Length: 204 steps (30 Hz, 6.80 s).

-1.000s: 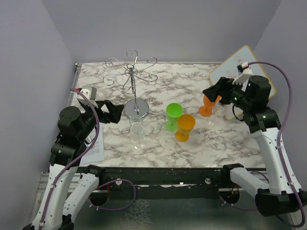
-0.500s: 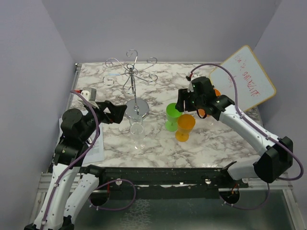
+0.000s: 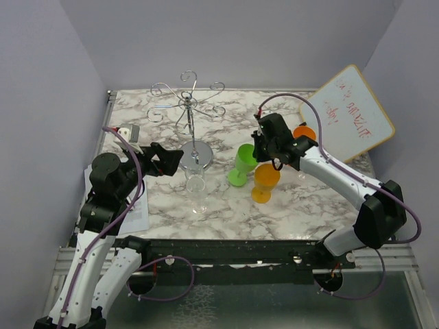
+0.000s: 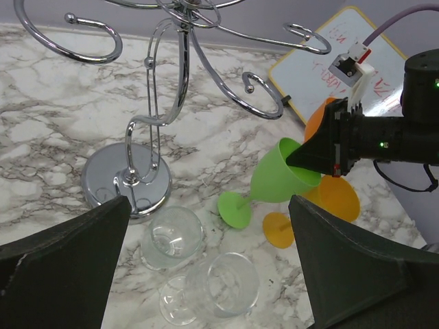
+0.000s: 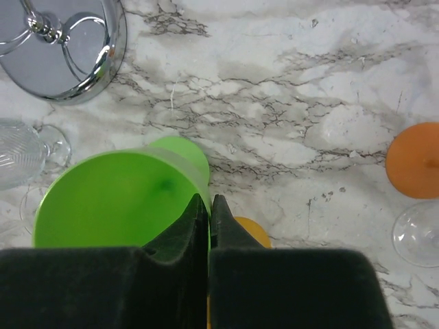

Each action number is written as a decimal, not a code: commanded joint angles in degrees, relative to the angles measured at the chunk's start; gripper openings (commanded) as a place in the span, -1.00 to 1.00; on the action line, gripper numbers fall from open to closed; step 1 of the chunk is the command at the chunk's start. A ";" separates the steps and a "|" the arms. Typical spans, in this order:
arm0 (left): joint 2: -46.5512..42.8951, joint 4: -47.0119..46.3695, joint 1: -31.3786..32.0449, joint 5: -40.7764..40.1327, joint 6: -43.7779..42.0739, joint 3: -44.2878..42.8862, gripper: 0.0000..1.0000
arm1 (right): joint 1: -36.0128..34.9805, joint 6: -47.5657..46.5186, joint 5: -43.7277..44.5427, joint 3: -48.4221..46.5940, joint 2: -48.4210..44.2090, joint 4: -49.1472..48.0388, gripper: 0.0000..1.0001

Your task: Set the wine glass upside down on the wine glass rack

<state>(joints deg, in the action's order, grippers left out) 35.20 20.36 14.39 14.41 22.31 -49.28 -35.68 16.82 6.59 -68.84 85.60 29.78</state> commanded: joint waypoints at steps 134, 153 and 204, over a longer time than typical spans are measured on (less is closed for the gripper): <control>33.27 -52.48 39.40 -1.34 -27.29 -9.14 -1.00 | -0.71 44.00 -8.83 -1.86 -31.98 -19.87 -0.81; 17.95 -32.18 39.44 -26.65 -14.67 -14.63 0.81 | -0.71 35.95 9.23 -7.62 -20.17 -28.68 -0.99; 2.03 -11.74 39.48 -53.35 -10.64 -16.69 0.82 | 0.74 42.27 -18.57 -38.72 18.07 -21.15 -0.99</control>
<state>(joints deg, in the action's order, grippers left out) 38.33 8.36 53.74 -39.53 11.55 -66.52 -34.96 58.50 -10.85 -109.43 108.16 7.75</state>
